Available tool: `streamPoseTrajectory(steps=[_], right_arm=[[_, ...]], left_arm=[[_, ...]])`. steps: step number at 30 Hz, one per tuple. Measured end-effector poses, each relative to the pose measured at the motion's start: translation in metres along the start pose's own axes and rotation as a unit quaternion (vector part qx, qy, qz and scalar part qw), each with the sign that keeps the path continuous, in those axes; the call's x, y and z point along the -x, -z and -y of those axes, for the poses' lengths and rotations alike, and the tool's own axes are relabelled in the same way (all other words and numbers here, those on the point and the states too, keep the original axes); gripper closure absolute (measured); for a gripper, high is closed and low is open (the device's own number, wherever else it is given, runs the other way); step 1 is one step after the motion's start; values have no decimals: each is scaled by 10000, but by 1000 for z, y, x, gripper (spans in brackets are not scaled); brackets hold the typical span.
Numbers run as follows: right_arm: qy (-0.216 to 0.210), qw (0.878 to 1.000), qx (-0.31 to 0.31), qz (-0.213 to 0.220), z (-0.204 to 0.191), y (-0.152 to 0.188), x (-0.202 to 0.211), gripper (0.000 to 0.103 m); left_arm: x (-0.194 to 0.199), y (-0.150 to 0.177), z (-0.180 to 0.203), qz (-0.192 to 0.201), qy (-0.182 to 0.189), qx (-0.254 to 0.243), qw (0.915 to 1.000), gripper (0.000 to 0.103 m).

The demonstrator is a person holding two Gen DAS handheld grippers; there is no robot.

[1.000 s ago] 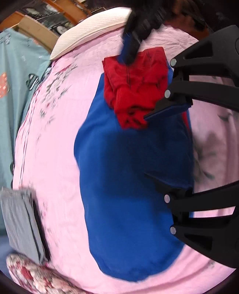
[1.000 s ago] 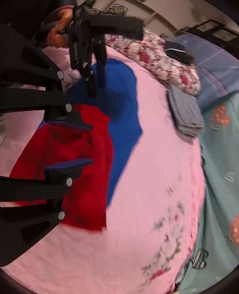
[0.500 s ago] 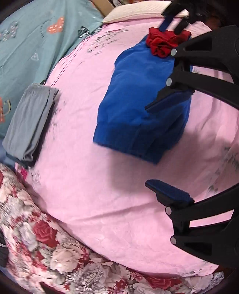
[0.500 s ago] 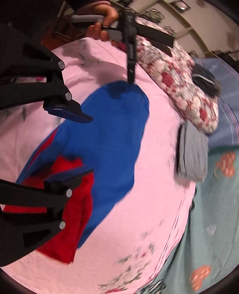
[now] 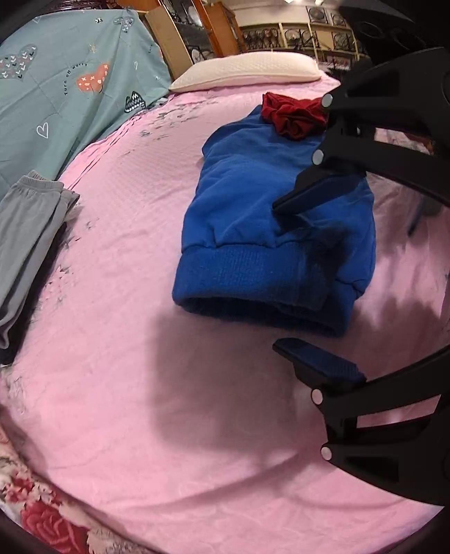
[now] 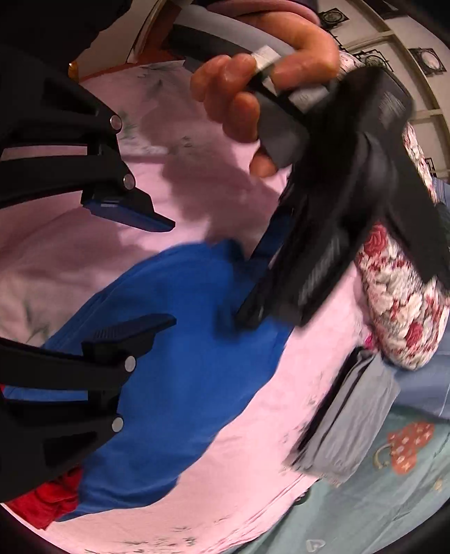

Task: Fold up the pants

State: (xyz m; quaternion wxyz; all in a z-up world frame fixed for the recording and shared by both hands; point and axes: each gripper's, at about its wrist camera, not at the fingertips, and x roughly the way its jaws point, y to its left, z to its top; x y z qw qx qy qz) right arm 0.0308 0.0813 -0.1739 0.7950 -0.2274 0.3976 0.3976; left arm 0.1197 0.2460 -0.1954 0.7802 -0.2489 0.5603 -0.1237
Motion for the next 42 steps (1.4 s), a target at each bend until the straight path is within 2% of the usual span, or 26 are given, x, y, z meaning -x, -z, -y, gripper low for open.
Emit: streamPoseTrajectory(steps=[3,5,7,8,9,11,12,13,15,22,25,30,33,35,38,42], right_arm=[[375,9990,228,91,-20,-8,-6,53],[645,9974,291,-95,-28,-12,-22,53],[832,9953,331,-361,-33,-11,-42,62],[953,9939,367,-416,-35,-10,-47,71],[1037,9932,346,-408,-34,-10,-49,85],[1197,9917,233,-395,-29,-13,-45,94],[1230,9917,156,-349,-27,-15,-40,95],[1322,9909,113,-238,-26,-18,-32,95],[1437,9896,64,-20,-27,-23,-16,95],[1371,9862,-685,626,-3,-25,46,96],[1409,9787,-1176,924,14,-11,77,96],[1594,9520,-2260,1312,56,36,132,96],[1821,9324,-2765,1448,78,71,159,96],[1941,9174,-3167,1431,90,100,169,96],[1883,8934,-3853,1337,111,143,170,96],[1276,8504,-4964,1186,143,202,148,96]], left_arm=[[-2,-16,-1,-89,152,-52,9998,29],[-7,-22,-2,-206,270,-74,9994,29],[-17,-26,-4,-416,406,-52,9983,29],[-21,-27,-4,-439,390,-62,9983,30],[-22,-28,-2,-427,386,-107,9983,34],[-20,-28,1,-377,394,-137,9984,45],[-17,-28,1,-334,459,-105,9983,58],[-13,-28,1,-302,524,-40,9982,65],[-1,-28,3,-194,745,107,9970,68],[40,-29,55,397,1057,-85,9936,75],[50,-31,99,548,1261,-374,9898,78],[37,-26,194,461,1613,-1058,9801,78],[10,-14,256,197,1861,-1492,9709,78],[-14,-3,290,-33,1896,-1793,9653,78],[-63,20,328,-426,1750,-2117,9606,78],[-121,46,348,-900,1279,-2385,9585,79]])
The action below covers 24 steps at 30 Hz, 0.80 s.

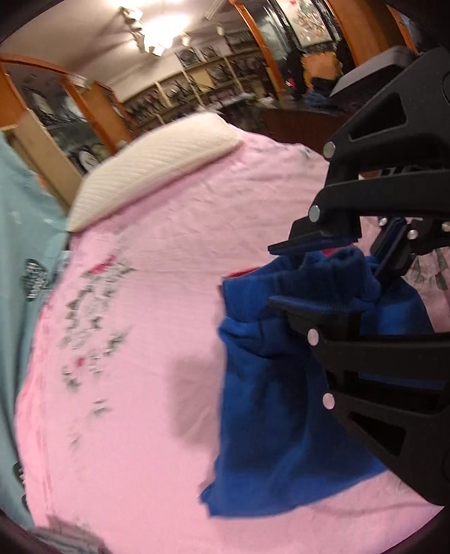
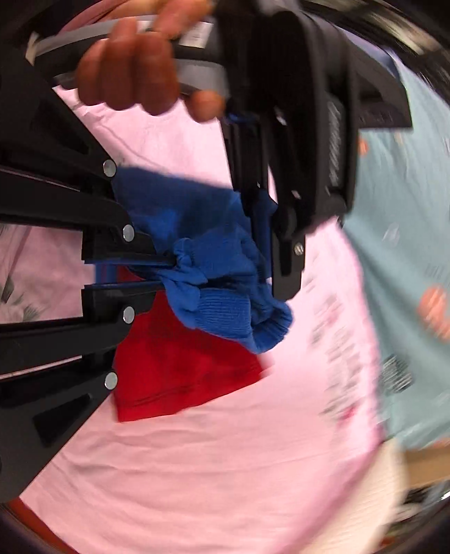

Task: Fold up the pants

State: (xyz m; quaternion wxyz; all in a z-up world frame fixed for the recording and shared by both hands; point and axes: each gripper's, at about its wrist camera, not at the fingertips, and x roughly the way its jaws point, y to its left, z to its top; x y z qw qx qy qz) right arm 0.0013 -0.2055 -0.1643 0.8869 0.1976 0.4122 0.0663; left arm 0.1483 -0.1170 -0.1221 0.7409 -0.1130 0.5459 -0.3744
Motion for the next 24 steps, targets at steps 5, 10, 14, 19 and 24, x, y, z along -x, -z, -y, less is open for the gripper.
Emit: streamPoseTrajectory(steps=[5,10,14,19,24], right_arm=[[-723,9921,-880,-522,43,2,-17,87],[-684,9963,-500,-132,40,-32,30,52],[-543,9981,148,231,24,-70,43,44],[-292,9959,349,-780,30,-86,-27,44],[-553,9874,283,-1458,36,-76,-60,77]], left_arm=[[28,0,4,219,-275,-190,9992,79],[57,18,-27,306,-1179,-211,9923,79],[45,49,-51,95,-1429,-4,9897,79],[45,57,-58,288,-1380,239,9897,76],[45,61,-59,308,-1437,168,9890,76]])
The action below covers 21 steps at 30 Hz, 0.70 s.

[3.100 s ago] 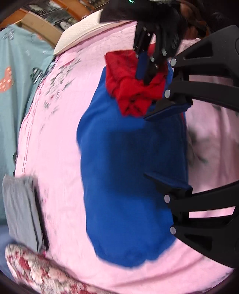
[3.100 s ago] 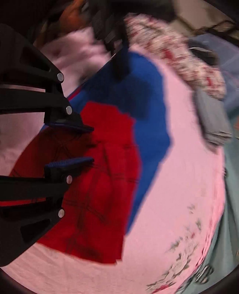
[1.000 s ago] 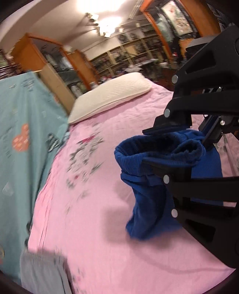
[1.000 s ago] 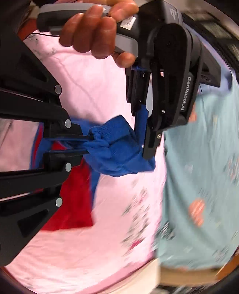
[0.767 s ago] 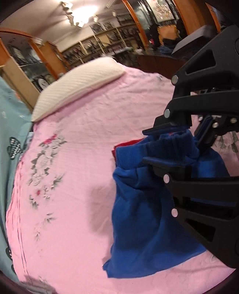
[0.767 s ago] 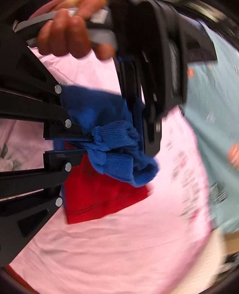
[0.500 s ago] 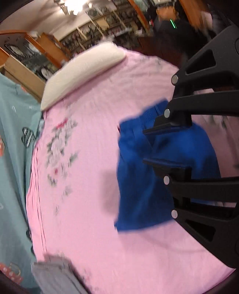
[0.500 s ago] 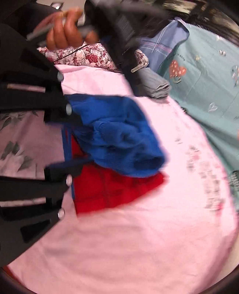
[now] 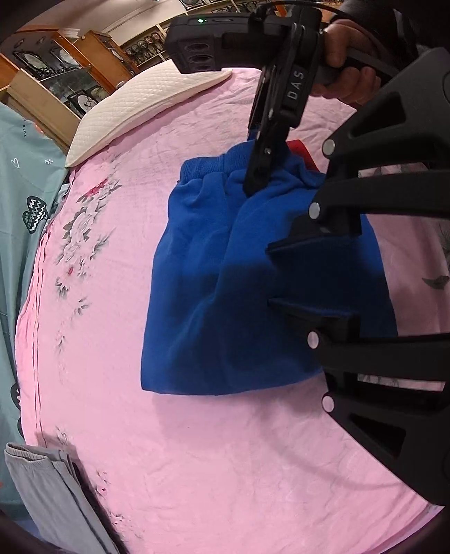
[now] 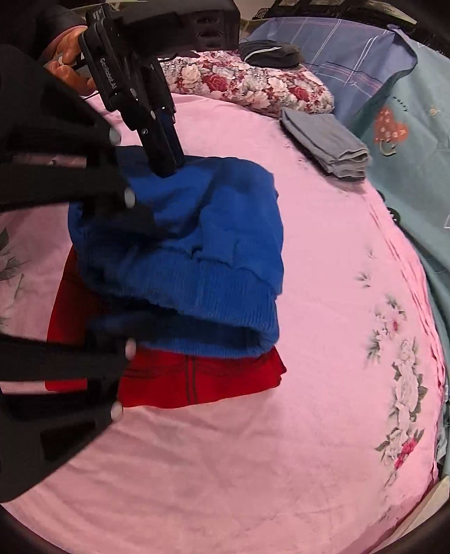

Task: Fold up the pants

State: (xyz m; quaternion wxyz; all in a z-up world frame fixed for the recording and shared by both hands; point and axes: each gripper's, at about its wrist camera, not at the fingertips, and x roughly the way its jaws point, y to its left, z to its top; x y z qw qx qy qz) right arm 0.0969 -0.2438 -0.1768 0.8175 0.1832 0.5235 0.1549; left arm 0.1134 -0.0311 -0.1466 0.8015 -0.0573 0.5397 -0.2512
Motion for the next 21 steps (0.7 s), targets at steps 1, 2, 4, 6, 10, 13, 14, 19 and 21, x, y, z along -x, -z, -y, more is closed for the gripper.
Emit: streamPoseTrajectory(steps=[1,2,4,6,10,13,14,19,21], right_arm=[[-22,10000,65,36,-3,1,5,78],[-11,9997,209,108,-8,1,15,79],[-6,9987,434,274,-19,2,37,79],[2,9974,558,464,-24,3,59,79],[196,9960,607,629,-14,8,77,79],[212,9991,282,239,14,12,49,77],[245,9995,188,40,25,14,33,75],[85,9999,-19,-124,38,11,32,57],[315,9994,86,62,34,9,57,54]], left_arm=[[1,0,2,17,-17,1,10000,76],[3,-1,4,42,-33,17,10000,76],[7,-1,7,101,-34,12,9999,73],[13,0,10,191,-71,-15,9998,68],[10,5,13,117,-38,15,9999,64],[-1,11,14,12,-149,-28,9999,64],[-4,12,14,-11,-172,-36,9998,64],[5,13,10,-21,-259,3,9997,60],[21,16,3,194,-346,68,9992,55]])
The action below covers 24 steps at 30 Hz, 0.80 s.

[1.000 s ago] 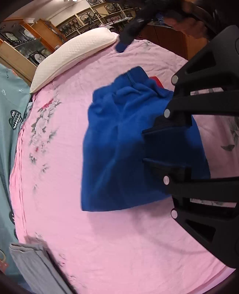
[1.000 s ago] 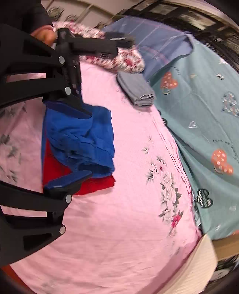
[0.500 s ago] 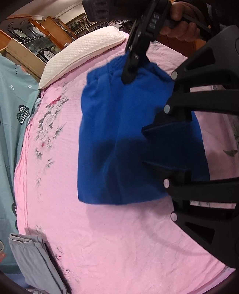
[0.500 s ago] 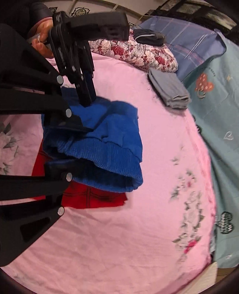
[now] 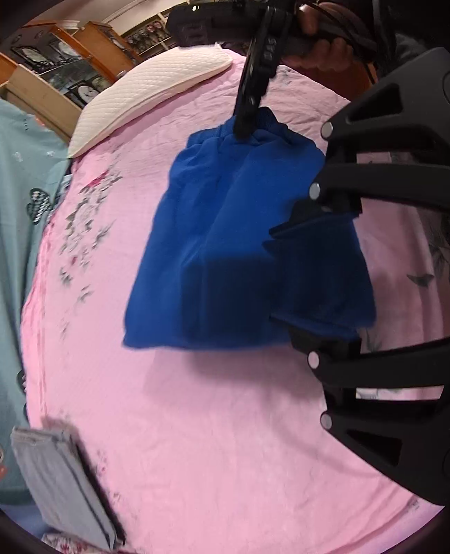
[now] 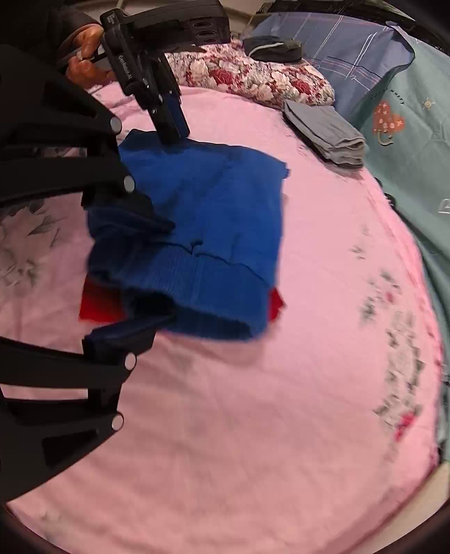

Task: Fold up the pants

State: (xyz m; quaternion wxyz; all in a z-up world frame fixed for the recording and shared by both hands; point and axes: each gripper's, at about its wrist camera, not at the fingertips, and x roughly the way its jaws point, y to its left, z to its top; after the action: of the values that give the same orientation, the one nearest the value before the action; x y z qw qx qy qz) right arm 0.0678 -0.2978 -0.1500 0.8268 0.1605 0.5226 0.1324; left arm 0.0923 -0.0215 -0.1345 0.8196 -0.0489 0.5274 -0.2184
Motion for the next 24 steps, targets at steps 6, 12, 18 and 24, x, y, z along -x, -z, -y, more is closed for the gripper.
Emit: streamPoseTrajectory(steps=[6,12,18,24], right_arm=[[-170,9936,856,716,-47,-22,49,54],[-681,9807,1826,167,-129,-65,-30,78],[189,9763,1949,-921,-143,-90,-138,85],[79,9823,1495,-1122,-123,-99,-156,83]], left_arm=[[0,9,-17,-81,-22,244,9997,54],[-14,18,-18,-291,83,302,9991,54],[-20,23,-19,-299,35,285,9991,54],[-25,26,-24,-341,67,390,9986,52]])
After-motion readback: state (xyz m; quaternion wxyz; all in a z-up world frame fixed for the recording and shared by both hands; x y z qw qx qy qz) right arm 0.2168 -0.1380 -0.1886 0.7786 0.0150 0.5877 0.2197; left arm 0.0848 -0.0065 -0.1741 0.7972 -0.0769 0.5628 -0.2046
